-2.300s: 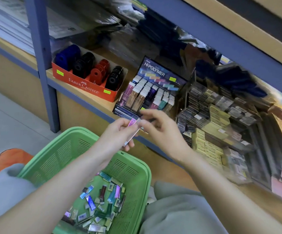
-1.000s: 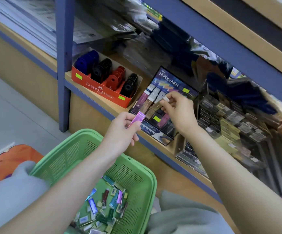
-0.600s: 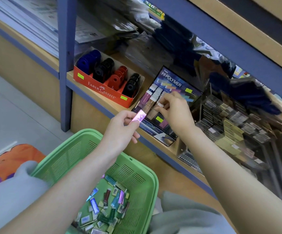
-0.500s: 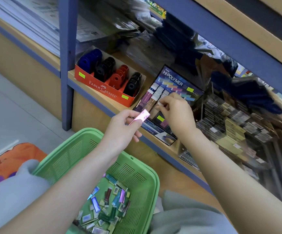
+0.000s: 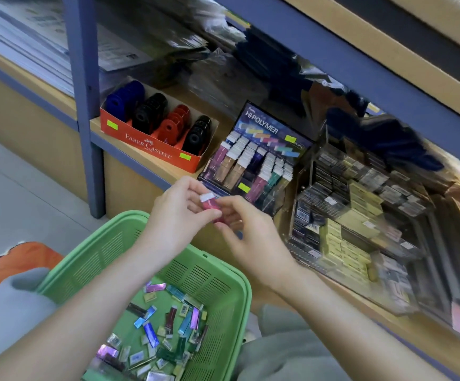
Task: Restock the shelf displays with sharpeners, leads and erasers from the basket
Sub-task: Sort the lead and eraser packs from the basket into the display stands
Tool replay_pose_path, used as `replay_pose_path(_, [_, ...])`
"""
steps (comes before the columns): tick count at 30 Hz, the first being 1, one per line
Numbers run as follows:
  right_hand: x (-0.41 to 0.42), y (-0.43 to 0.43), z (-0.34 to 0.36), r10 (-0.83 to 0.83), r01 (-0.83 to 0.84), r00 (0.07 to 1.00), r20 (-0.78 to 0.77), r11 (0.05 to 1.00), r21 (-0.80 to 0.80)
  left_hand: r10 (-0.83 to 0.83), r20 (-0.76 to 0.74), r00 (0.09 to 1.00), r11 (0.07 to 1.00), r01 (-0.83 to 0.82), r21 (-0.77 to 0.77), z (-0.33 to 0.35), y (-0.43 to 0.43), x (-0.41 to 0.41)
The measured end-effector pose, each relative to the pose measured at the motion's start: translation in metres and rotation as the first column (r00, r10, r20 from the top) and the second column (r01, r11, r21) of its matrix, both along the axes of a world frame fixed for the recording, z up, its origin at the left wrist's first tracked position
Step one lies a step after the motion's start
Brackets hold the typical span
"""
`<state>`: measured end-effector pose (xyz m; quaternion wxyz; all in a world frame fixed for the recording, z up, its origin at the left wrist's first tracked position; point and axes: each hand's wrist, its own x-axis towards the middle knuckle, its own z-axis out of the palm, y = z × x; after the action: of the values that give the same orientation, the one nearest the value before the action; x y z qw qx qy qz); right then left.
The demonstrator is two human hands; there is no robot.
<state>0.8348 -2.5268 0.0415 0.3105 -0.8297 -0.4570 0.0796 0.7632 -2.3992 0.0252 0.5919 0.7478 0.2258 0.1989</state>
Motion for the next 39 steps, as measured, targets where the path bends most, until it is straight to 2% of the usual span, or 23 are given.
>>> replay_pose_path(3, [-0.006,-0.007,-0.005,-0.051,0.052,0.996,-0.078,0.998,0.019,-0.036,0.049,0.998,0.996,0.032,0.082,-0.003,-0.01,-0.005])
replay_pose_path(8, [-0.009,-0.018,-0.015,-0.056,0.061,0.987,-0.148,0.998,0.028,-0.162,0.095,0.982,0.939,0.124,0.32,-0.011,-0.024,-0.013])
replay_pose_path(11, [-0.004,-0.025,-0.021,-0.083,0.091,0.983,-0.163,0.995,0.047,-0.204,0.016,0.979,0.881,0.176,0.439,-0.014,-0.026,-0.015])
replay_pose_path(14, [0.01,-0.034,-0.019,-0.179,0.195,0.975,-0.134,0.974,0.117,-0.207,-0.055,0.977,0.825,0.205,0.526,-0.014,-0.022,-0.009])
replay_pose_path(19, [0.049,-0.046,0.007,-0.365,0.348,0.931,0.018,0.9,0.262,-0.156,-0.083,0.984,0.748,0.173,0.641,0.001,-0.006,0.022])
replay_pose_path(23, [0.069,-0.027,0.032,-0.377,0.365,0.926,-0.03,0.868,0.337,-0.107,-0.186,0.977,0.632,0.211,0.746,0.002,0.008,0.047])
replay_pose_path(26, [0.079,0.001,0.046,-0.349,0.318,0.937,0.013,0.868,0.382,-0.092,-0.239,0.967,0.584,0.247,0.773,-0.005,0.014,0.054])
replay_pose_path(34, [0.109,0.06,0.052,-0.257,0.22,0.945,0.203,0.957,0.188,-0.14,-0.209,0.968,0.525,0.252,0.813,-0.012,0.025,0.06])
replay_pose_path(39, [0.118,0.077,0.056,-0.118,0.155,0.948,0.296,0.982,-0.108,-0.149,-0.188,0.971,0.509,0.238,0.827,-0.015,0.032,0.062])
